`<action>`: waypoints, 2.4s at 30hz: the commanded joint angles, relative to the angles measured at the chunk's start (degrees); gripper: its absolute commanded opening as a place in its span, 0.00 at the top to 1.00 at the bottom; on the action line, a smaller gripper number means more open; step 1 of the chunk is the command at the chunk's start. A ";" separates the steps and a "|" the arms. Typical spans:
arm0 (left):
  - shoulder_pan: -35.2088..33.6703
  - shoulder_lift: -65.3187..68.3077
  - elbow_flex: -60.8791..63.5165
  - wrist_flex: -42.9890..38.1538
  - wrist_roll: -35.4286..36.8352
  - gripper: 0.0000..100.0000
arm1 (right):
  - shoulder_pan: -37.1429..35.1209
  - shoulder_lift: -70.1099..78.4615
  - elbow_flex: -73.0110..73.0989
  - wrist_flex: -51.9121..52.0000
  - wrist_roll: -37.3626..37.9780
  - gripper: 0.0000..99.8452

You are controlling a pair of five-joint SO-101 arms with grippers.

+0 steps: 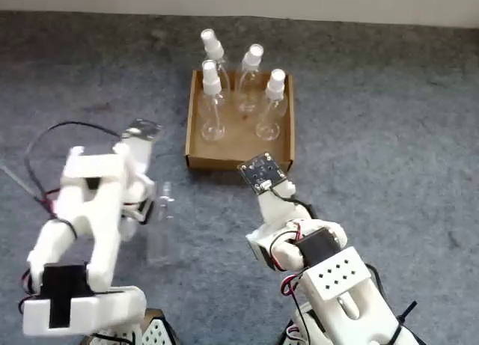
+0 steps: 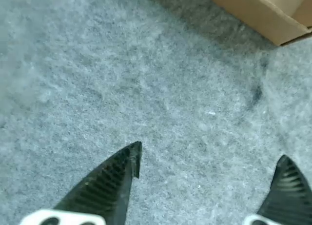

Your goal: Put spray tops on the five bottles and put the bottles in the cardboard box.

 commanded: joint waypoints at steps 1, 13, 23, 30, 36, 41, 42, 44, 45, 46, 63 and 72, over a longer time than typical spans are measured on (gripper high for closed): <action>9.54 -1.45 -0.31 -1.32 4.48 1.00 | -0.22 -1.36 -0.40 -0.84 0.35 0.65; 12.62 -8.22 -2.59 -1.05 12.66 1.00 | -0.22 -0.84 -2.07 -0.84 0.26 0.65; -3.03 -22.29 4.44 -1.49 7.91 1.00 | 6.64 14.73 -14.02 -0.31 -8.53 0.65; -3.03 -23.96 11.56 -10.81 8.18 1.00 | 3.21 19.82 -14.02 0.92 -8.70 0.65; -3.21 -23.78 12.79 -11.25 8.18 1.00 | -4.53 27.30 -14.46 -4.44 -17.49 0.65; -3.03 -23.87 13.23 -11.34 8.18 1.00 | -7.69 31.87 -16.22 -5.93 -22.15 0.65; -2.86 -23.96 13.23 -11.34 8.18 1.00 | -8.04 32.48 -16.75 -6.02 -23.30 0.65; -2.86 -23.87 13.23 -11.34 8.18 1.00 | -7.96 32.40 -17.98 -5.58 -24.62 0.65; -2.95 -23.78 13.32 -11.34 8.18 1.00 | -7.60 31.78 -19.03 -5.05 -24.44 0.65; -3.03 -23.69 13.32 -11.34 8.18 1.00 | -6.99 30.99 -20.53 -4.18 -24.35 0.65; -3.21 -23.96 15.69 -13.80 8.18 1.00 | -10.51 41.98 -27.21 -8.57 -24.35 0.67; -3.21 -23.87 16.13 -15.47 8.18 1.00 | -5.32 44.88 -21.49 -9.27 -15.38 0.94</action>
